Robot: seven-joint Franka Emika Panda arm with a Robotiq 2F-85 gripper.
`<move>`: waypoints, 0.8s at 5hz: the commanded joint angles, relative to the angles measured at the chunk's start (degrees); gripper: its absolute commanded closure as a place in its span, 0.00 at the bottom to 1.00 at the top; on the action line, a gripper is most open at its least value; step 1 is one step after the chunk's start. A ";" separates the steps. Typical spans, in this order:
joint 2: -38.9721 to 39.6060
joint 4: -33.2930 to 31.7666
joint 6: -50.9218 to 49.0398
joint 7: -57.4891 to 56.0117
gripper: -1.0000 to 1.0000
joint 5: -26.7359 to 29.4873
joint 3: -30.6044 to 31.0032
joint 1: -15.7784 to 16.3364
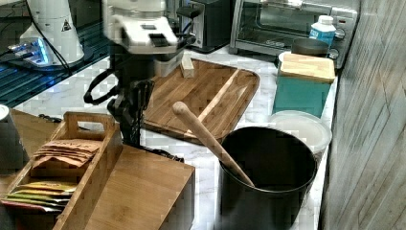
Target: Close the drawer.
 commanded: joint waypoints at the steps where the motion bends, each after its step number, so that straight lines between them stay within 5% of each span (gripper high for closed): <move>1: -4.61 9.50 4.82 2.35 1.00 -3.73 -11.93 -5.13; 4: -4.58 9.50 4.84 2.28 1.00 -3.62 -12.13 -4.94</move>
